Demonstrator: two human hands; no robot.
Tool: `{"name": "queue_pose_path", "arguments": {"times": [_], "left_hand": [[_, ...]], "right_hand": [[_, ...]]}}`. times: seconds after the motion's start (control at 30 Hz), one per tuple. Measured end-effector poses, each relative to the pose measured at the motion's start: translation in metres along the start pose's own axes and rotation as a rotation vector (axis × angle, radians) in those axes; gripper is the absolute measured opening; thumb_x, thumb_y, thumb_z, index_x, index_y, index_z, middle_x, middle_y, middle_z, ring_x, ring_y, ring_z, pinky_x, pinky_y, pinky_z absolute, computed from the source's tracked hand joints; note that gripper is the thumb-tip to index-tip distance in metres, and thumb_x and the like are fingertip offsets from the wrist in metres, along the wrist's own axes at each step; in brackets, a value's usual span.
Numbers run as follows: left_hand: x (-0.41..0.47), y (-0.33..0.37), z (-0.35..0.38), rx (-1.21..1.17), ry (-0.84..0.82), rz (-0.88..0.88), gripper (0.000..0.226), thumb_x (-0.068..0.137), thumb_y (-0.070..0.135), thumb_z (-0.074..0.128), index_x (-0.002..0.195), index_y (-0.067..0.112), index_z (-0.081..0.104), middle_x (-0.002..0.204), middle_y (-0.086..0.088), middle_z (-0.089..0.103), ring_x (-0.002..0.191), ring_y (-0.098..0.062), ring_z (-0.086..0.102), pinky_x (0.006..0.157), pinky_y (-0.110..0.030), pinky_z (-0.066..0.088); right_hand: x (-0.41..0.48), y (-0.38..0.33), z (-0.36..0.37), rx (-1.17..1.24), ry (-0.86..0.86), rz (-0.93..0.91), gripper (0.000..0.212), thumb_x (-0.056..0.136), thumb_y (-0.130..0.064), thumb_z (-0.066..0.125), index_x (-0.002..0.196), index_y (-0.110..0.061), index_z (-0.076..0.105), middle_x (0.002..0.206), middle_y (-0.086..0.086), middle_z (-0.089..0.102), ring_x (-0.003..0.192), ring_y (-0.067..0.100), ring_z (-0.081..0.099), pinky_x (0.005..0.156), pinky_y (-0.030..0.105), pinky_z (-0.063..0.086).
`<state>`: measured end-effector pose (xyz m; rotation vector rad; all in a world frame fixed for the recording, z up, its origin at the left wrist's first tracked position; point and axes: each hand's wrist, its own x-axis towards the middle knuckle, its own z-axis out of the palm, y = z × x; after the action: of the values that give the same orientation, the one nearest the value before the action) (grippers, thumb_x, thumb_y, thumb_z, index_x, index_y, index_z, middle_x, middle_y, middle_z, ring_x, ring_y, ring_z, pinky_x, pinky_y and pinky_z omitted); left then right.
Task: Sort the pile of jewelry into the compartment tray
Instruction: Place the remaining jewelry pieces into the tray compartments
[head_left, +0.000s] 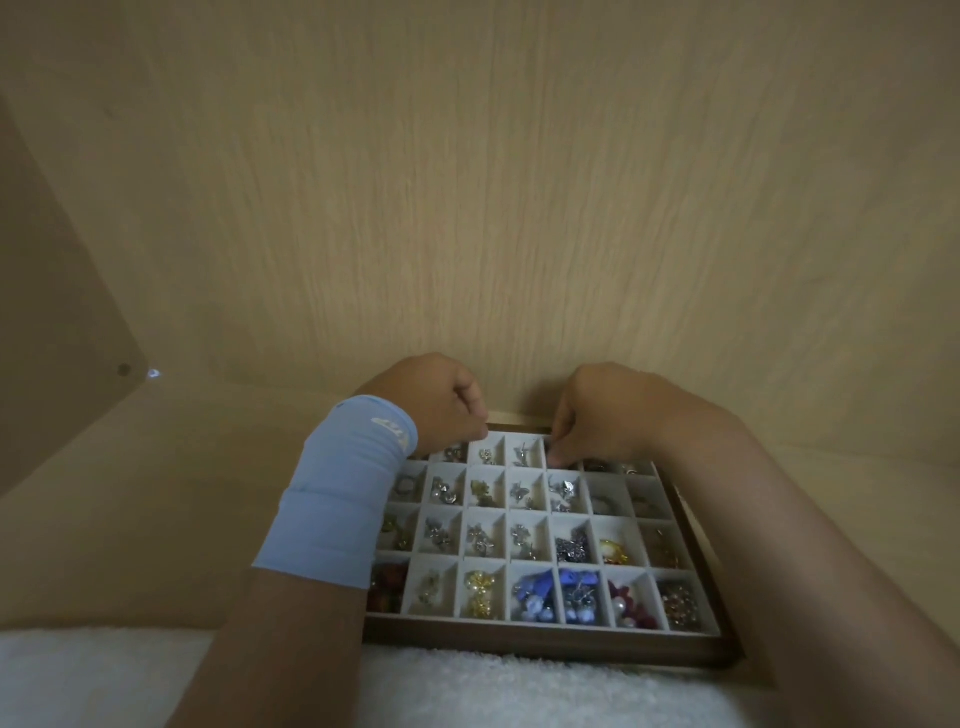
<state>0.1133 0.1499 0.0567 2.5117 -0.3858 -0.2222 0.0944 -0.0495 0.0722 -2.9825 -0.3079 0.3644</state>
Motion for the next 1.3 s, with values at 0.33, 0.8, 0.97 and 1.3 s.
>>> {"name": "queue_pose_path", "arguments": {"times": [0.33, 0.8, 0.97, 1.3], "left_hand": [[-0.007, 0.018, 0.016, -0.185, 0.051, 0.107, 0.008, 0.086, 0.023, 0.068, 0.087, 0.03, 0.072, 0.08, 0.009, 0.071, 0.075, -0.004, 0.065, 0.081, -0.026, 0.054], [-0.107, -0.002, -0.004, -0.341, 0.014, -0.056, 0.013, 0.076, 0.019, 0.081, 0.088, 0.016, 0.078, 0.086, -0.003, 0.077, 0.086, -0.017, 0.072, 0.089, -0.029, 0.054], [-0.132, -0.015, 0.011, -0.118, 0.062, -0.023, 0.008, 0.075, 0.028, 0.081, 0.076, 0.032, 0.074, 0.071, 0.015, 0.066, 0.061, 0.002, 0.057, 0.065, -0.017, 0.044], [-0.139, -0.017, 0.019, -0.023, 0.115, -0.012, 0.016, 0.088, 0.015, 0.064, 0.093, 0.028, 0.072, 0.081, 0.017, 0.061, 0.066, 0.003, 0.051, 0.06, -0.004, 0.038]], "right_hand": [[-0.007, 0.008, -0.008, 0.285, 0.058, -0.105, 0.009, 0.087, -0.029, 0.073, 0.082, -0.027, 0.079, 0.079, -0.011, 0.075, 0.079, 0.003, 0.068, 0.084, 0.031, 0.057], [-0.056, -0.052, 0.01, 0.651, -0.011, -0.317, 0.005, 0.088, -0.029, 0.075, 0.086, -0.026, 0.079, 0.07, -0.019, 0.071, 0.066, -0.01, 0.062, 0.068, 0.013, 0.045], [-0.066, -0.068, 0.032, 0.508, -0.043, -0.331, 0.009, 0.086, -0.032, 0.076, 0.087, -0.024, 0.08, 0.079, -0.013, 0.075, 0.074, -0.002, 0.066, 0.074, 0.024, 0.054], [-0.076, -0.065, 0.037, 0.428, 0.01, -0.326, 0.01, 0.089, -0.031, 0.073, 0.093, -0.026, 0.08, 0.088, -0.016, 0.075, 0.077, -0.008, 0.066, 0.082, 0.024, 0.055]]}}
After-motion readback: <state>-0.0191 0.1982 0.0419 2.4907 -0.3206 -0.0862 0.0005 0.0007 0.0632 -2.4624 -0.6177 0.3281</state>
